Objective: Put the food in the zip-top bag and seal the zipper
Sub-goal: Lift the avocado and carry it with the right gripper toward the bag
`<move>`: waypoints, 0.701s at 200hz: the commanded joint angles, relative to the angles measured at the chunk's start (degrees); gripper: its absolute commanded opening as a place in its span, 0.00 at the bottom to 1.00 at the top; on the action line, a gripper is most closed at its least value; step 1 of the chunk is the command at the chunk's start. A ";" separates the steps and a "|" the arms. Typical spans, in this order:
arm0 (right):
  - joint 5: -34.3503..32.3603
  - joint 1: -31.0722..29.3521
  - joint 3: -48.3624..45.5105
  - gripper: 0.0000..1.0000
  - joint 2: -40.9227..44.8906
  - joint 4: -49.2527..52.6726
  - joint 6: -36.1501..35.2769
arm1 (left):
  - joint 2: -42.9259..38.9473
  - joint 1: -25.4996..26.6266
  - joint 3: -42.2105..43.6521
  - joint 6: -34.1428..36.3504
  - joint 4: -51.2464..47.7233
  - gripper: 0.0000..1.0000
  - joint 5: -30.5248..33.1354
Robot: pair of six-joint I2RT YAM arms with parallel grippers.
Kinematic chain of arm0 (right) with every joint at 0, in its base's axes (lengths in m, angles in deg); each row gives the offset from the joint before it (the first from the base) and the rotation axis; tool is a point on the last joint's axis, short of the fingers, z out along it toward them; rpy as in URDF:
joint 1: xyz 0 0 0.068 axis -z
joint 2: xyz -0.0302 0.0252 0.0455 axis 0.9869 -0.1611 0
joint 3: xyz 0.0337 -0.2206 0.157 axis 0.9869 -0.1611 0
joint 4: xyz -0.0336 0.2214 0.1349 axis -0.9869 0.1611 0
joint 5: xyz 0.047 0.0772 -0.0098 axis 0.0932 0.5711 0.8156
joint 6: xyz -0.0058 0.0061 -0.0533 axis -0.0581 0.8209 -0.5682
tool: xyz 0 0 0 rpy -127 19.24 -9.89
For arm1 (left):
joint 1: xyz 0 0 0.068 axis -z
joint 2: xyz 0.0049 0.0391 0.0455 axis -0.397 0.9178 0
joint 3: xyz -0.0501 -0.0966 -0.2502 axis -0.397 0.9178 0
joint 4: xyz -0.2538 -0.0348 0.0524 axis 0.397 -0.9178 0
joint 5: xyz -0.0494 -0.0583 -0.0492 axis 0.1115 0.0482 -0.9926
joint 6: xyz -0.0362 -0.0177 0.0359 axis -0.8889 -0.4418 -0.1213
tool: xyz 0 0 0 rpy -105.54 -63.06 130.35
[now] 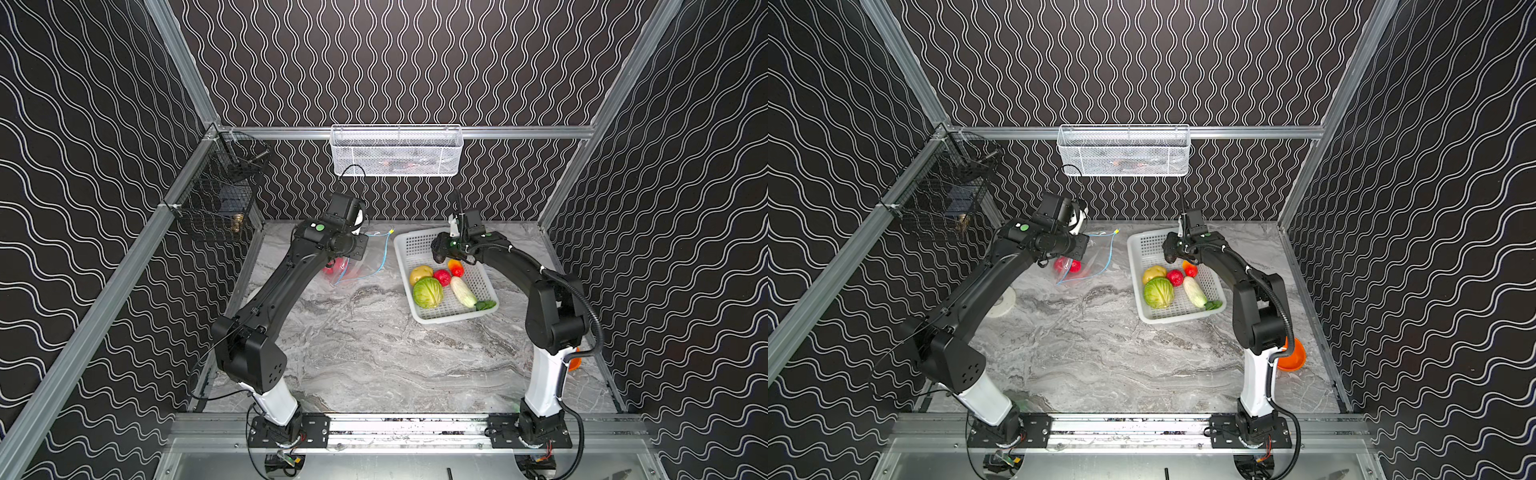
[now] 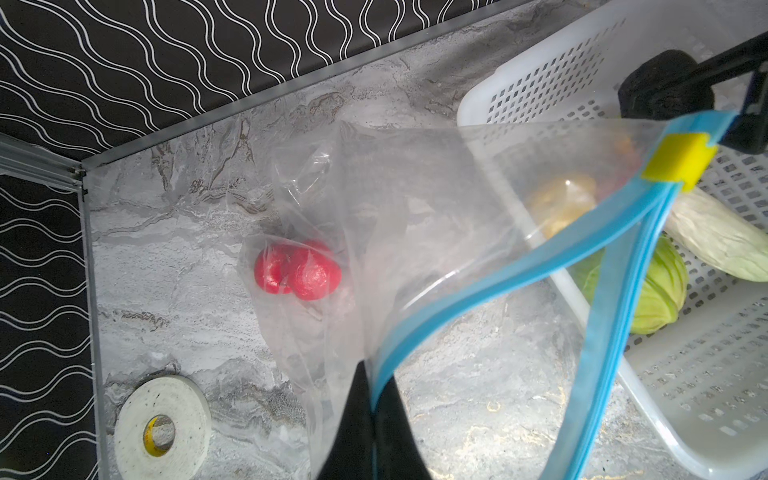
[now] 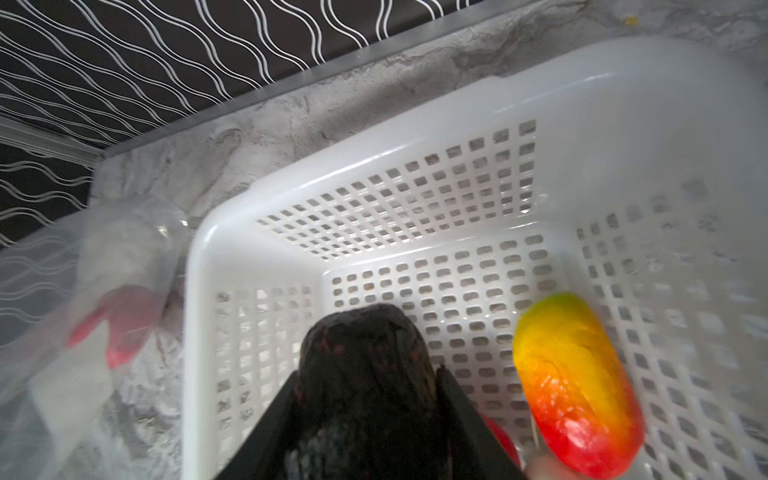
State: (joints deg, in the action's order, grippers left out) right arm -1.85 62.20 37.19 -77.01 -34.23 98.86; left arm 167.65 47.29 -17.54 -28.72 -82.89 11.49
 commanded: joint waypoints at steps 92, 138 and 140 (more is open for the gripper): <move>8.58 -0.02 -15.20 0.29 12.65 -20.09 11.68 | -0.84 0.00 0.23 -0.35 0.94 0.00 -0.86; 11.74 -0.16 -20.99 0.27 16.28 -28.84 15.68 | -1.36 -0.07 0.84 -0.17 1.28 0.00 -0.55; 11.81 -0.12 -21.21 0.27 16.46 -29.15 15.84 | -1.37 -0.06 0.84 -0.16 1.35 0.00 -0.56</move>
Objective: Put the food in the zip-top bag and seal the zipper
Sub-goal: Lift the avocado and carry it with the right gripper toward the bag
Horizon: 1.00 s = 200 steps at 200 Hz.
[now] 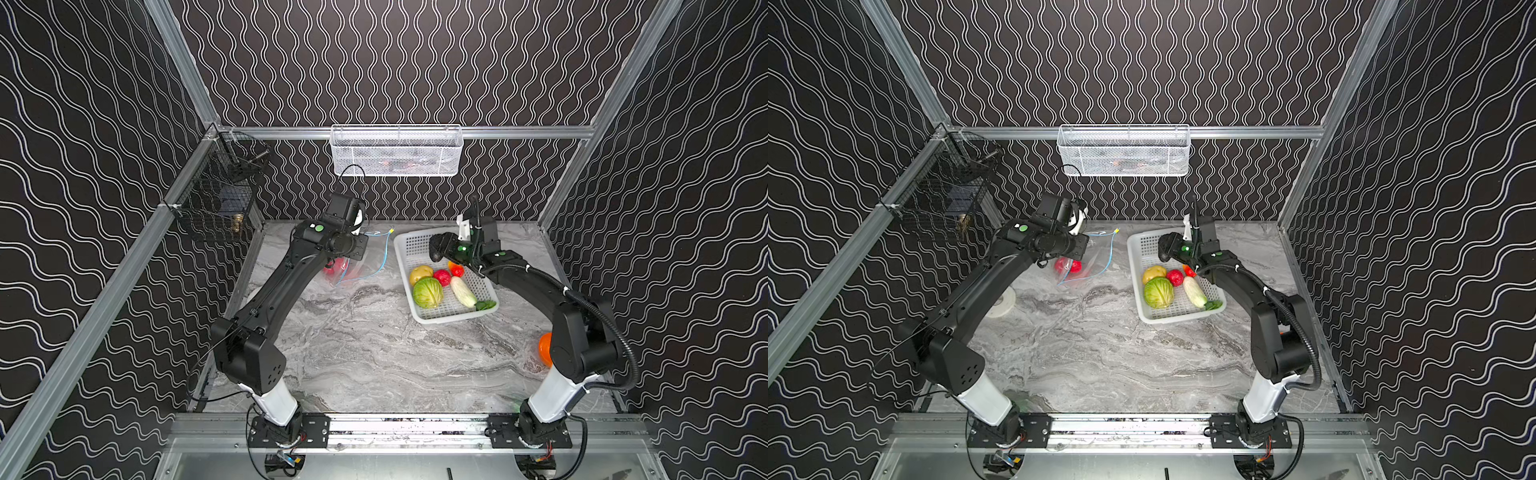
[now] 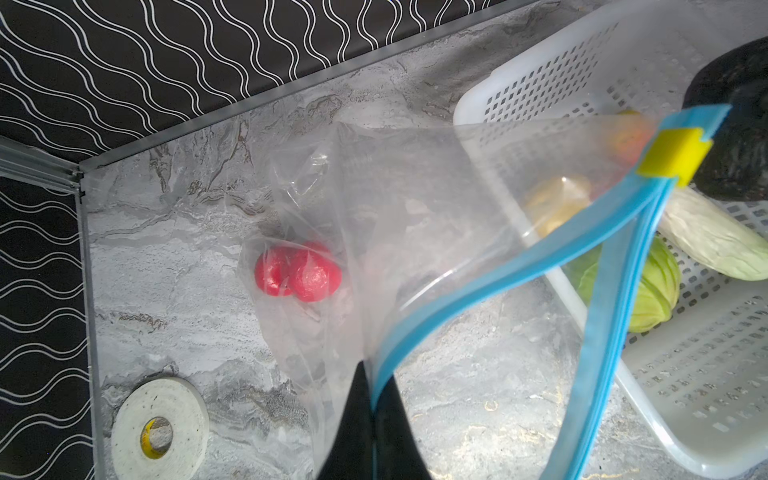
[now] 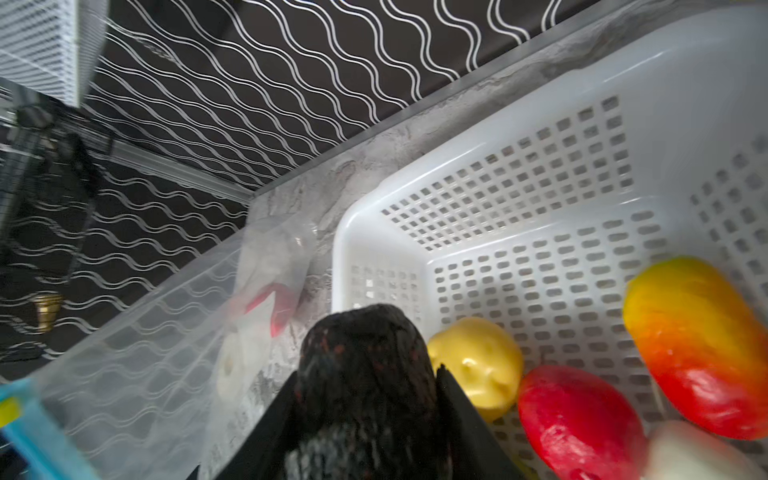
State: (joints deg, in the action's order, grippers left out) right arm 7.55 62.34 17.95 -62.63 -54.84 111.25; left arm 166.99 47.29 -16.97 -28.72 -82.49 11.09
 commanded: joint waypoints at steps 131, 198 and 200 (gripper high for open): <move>-7.84 -11.50 -6.48 0.28 13.63 -16.33 -2.47 | -1.42 -0.06 0.54 -0.05 0.96 0.00 -0.25; -10.09 -16.40 -6.29 0.28 13.68 -19.79 -4.53 | -1.35 -0.08 0.54 -0.05 0.88 0.00 -0.56; -10.05 -16.47 -6.37 0.28 13.68 -19.96 -4.55 | -1.33 -0.06 0.54 0.00 0.82 0.00 -0.53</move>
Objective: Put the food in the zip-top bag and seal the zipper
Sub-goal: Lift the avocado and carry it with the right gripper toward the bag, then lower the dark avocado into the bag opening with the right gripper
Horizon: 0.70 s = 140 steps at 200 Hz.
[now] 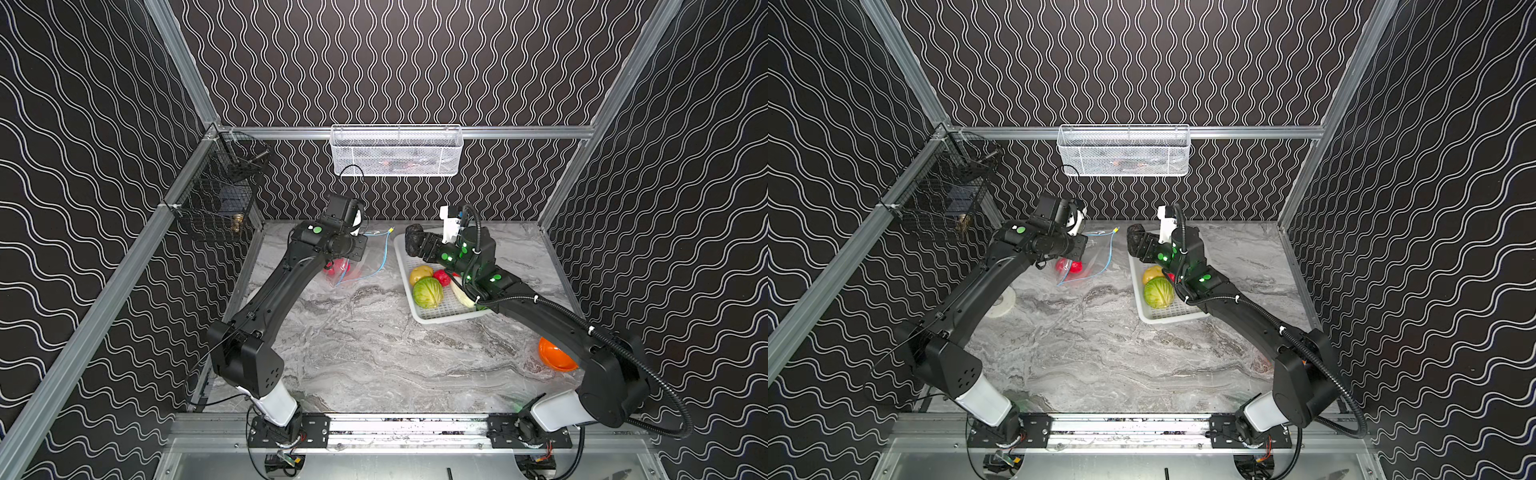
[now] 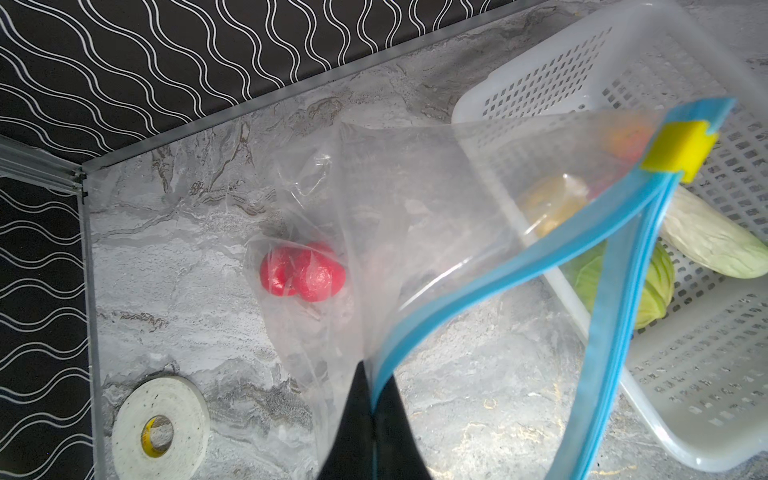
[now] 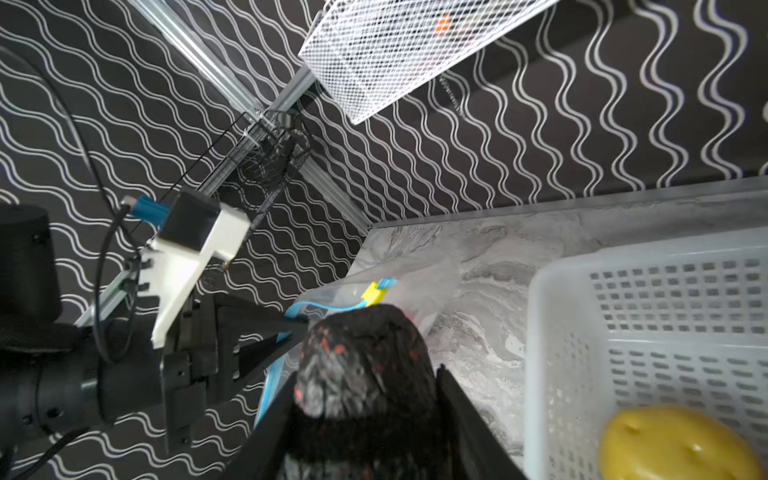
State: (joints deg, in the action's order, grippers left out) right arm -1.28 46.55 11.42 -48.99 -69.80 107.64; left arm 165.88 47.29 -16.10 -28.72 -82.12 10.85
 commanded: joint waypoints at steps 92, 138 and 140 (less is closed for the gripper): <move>-2.99 -4.09 -0.25 0.28 -0.22 -8.84 -0.83 | -0.46 -0.08 -0.30 -0.05 0.48 0.00 -0.19; -2.86 -6.03 -0.69 0.29 -1.25 -12.04 -0.89 | -0.70 0.00 -0.17 -0.03 0.53 0.00 -0.27; -2.83 -6.11 -0.66 0.29 -1.31 -12.12 -0.95 | -0.73 -0.11 -0.16 0.00 0.52 0.00 -0.27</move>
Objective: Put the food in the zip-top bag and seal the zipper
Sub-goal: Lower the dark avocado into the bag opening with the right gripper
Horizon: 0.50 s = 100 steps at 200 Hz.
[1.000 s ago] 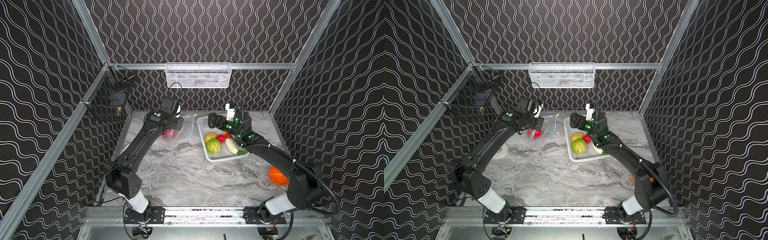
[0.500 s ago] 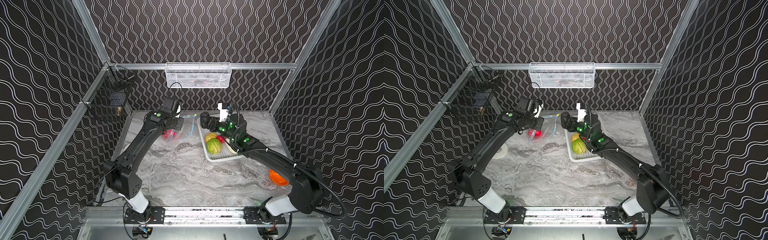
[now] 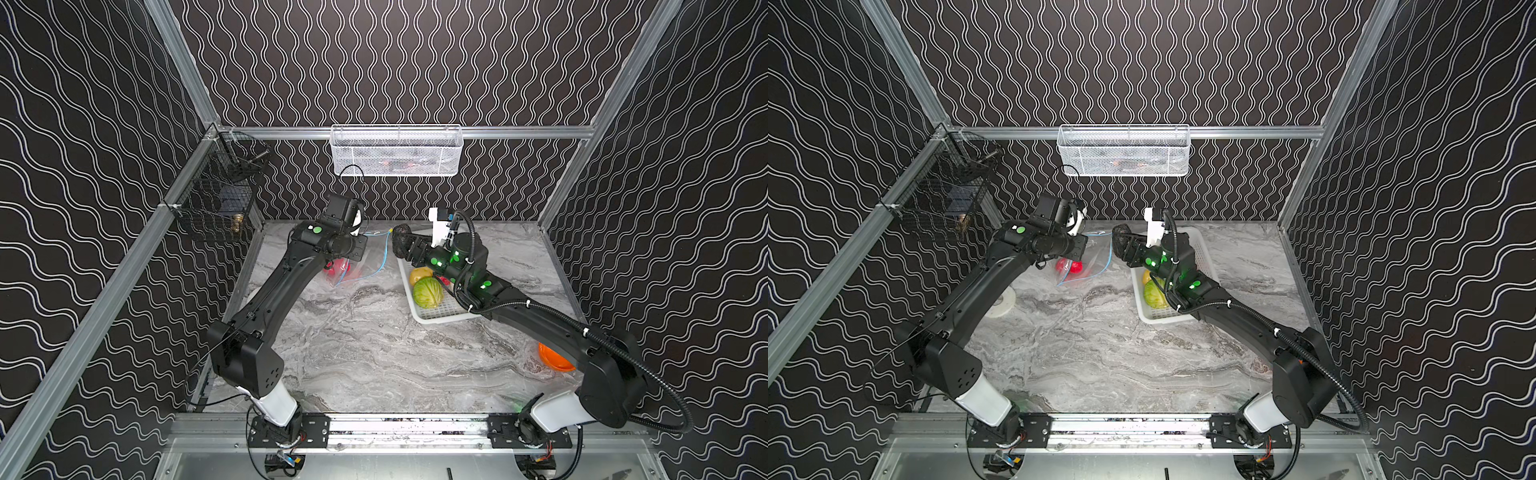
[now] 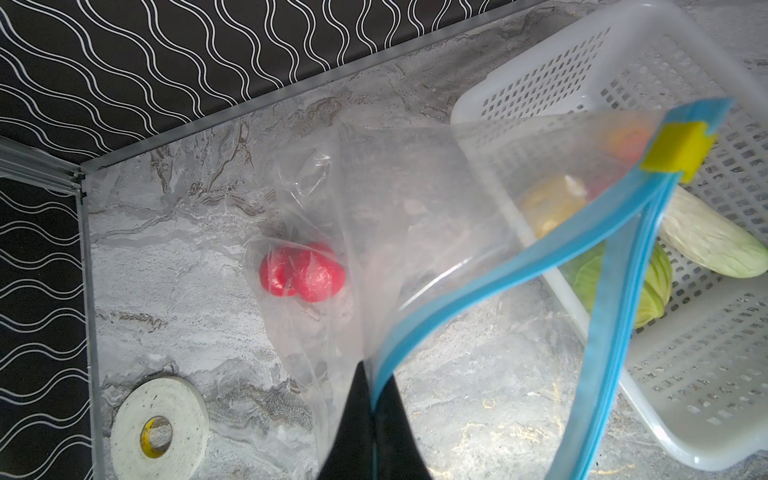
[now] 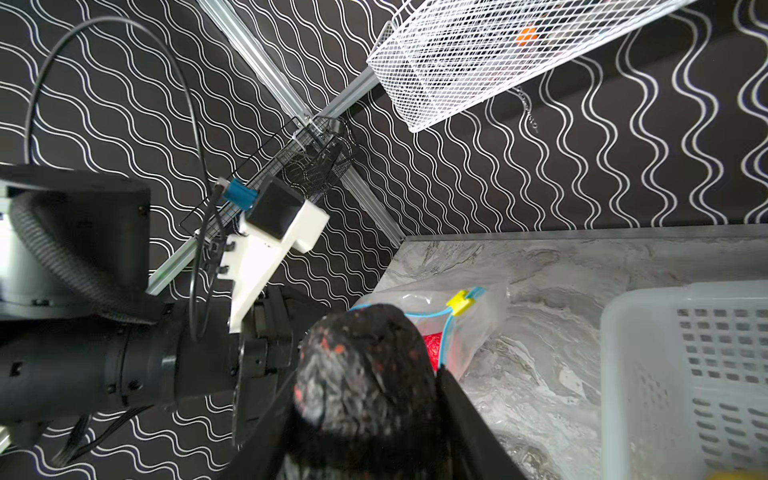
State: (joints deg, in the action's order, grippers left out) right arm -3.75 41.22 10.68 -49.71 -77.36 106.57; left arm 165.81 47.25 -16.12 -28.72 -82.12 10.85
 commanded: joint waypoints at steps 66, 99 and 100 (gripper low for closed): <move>-1.54 -2.89 -0.29 0.30 -2.32 -7.30 -0.72 | -1.20 -0.10 0.12 -0.07 0.65 0.00 -0.28; -2.15 -4.60 1.28 0.30 -4.66 -7.11 -1.62 | -1.00 -0.04 -0.50 -0.17 0.33 0.00 -0.37; -2.16 -4.65 1.30 0.30 -4.72 -7.14 -1.60 | -0.97 -0.08 -0.50 -0.17 0.33 0.00 -0.37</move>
State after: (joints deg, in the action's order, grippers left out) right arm -5.04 37.46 10.85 -53.32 -81.31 105.94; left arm 165.11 47.14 -16.10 -28.72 -82.12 10.85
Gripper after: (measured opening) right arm 0.480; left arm 0.049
